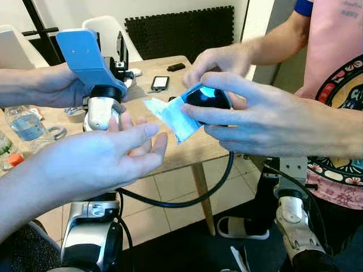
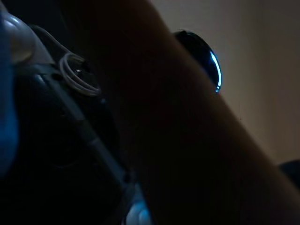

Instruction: Restocking fridge

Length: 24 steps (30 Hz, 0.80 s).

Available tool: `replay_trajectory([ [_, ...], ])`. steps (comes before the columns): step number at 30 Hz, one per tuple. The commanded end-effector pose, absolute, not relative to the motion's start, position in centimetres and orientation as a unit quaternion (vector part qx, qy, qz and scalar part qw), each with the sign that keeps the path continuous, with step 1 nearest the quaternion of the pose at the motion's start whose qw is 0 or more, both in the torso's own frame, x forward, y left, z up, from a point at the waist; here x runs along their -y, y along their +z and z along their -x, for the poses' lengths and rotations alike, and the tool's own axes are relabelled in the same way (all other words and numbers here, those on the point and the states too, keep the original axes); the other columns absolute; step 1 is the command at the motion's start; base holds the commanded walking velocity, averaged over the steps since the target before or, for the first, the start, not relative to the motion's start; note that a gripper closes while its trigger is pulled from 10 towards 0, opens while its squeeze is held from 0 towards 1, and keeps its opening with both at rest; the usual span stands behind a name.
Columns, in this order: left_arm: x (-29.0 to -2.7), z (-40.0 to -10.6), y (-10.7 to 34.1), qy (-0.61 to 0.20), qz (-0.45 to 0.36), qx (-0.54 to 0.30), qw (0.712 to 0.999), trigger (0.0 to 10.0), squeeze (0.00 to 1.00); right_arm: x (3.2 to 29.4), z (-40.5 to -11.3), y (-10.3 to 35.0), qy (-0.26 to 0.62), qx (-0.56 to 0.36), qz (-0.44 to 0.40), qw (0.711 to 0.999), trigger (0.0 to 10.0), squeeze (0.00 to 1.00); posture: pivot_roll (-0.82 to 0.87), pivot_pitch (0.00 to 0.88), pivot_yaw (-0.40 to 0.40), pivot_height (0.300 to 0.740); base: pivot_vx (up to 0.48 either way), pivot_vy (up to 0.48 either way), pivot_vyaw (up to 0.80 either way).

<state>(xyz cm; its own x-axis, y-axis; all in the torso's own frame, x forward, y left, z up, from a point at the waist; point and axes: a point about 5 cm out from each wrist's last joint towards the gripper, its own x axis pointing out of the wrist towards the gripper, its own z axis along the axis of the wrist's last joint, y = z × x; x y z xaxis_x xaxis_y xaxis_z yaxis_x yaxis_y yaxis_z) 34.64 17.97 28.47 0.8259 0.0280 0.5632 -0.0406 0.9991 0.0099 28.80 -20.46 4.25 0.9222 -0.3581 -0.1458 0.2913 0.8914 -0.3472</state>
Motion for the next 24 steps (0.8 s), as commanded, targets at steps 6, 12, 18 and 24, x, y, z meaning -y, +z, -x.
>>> replay_trajectory([
  [6, -17.96, -34.77, 28.33, 0.014, -0.025, 0.288, 0.957, 10.0, 0.00, 20.68, -28.99, 4.41, -0.176, -0.100, 0.156, 0.967, 10.0, 0.00, -0.01, 0.000, 0.010, 0.740, 0.000, 0.000, 0.00],
  [12, -17.94, -34.78, 28.39, 0.013, -0.025, 0.289, 0.957, 10.0, 0.00, 20.69, -29.01, 4.36, -0.177, -0.100, 0.155, 0.967, 10.0, 0.00, -0.01, 0.000, 0.011, 0.740, 0.000, 0.000, 0.00],
  [18, -17.91, -34.79, 28.42, 0.012, -0.025, 0.289, 0.957, 10.0, 0.00, 20.73, -28.99, 4.34, -0.177, -0.100, 0.155, 0.967, 10.0, 0.00, -0.01, 0.000, 0.012, 0.740, 0.000, 0.000, 0.00],
  [24, -17.90, -34.79, 28.49, 0.012, -0.025, 0.290, 0.957, 10.0, 0.00, 20.74, -28.99, 4.34, -0.178, -0.100, 0.155, 0.967, 10.0, 0.00, -0.01, 0.000, 0.012, 0.740, 0.000, 0.000, 0.00],
])
